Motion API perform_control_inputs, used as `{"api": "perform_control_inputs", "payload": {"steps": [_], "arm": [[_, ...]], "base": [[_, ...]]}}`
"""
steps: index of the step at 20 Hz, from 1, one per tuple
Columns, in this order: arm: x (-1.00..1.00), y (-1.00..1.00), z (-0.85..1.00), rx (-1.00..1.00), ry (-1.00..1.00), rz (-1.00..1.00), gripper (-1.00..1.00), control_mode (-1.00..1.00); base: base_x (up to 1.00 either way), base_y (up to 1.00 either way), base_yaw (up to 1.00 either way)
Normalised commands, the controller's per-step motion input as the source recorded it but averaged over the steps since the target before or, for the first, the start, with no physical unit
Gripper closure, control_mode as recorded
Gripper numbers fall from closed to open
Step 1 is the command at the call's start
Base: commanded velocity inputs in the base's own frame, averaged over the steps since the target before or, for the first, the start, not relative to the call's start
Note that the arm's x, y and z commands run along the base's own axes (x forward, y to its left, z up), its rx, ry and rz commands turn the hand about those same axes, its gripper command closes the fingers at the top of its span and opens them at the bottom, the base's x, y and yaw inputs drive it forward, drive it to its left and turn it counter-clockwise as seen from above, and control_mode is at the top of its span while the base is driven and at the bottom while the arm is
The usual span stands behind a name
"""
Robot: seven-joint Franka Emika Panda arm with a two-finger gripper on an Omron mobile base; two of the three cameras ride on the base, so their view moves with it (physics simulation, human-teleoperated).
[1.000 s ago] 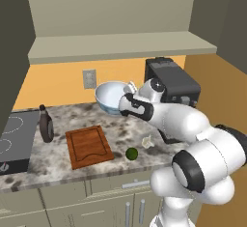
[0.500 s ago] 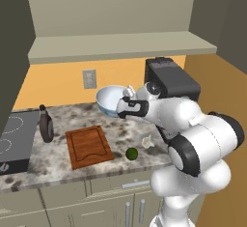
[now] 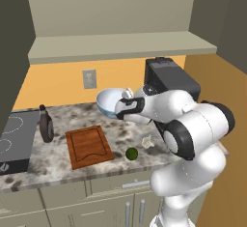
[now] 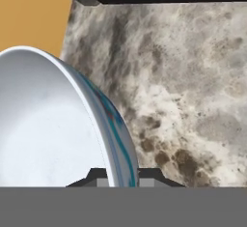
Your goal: Open the cabinet. Place the bowl and condiment on the counter. Then place the lime and garlic on the cutting board.
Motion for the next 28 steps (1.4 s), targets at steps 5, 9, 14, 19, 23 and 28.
{"api": "perform_control_inputs", "payload": {"steps": [5,9,14,19,23,28], "arm": [[0.23,0.0,-0.14,0.0,0.02,-0.02,1.0,-1.0],[0.21,0.0,-0.22,0.0,0.01,-0.01,1.0,-1.0],[0.21,0.0,-0.22,0.0,0.01,-0.01,1.0,-1.0],[0.2,0.0,-0.25,0.0,0.01,-0.01,1.0,-1.0],[0.2,0.0,-0.26,0.0,0.01,-0.01,1.0,-1.0],[0.15,0.0,-0.22,0.0,0.01,-0.01,1.0,-1.0]], "base": [[0.0,0.0,0.0],[0.0,0.0,0.0],[0.0,0.0,0.0],[0.0,0.0,0.0],[0.0,0.0,0.0],[0.0,0.0,0.0]]}}
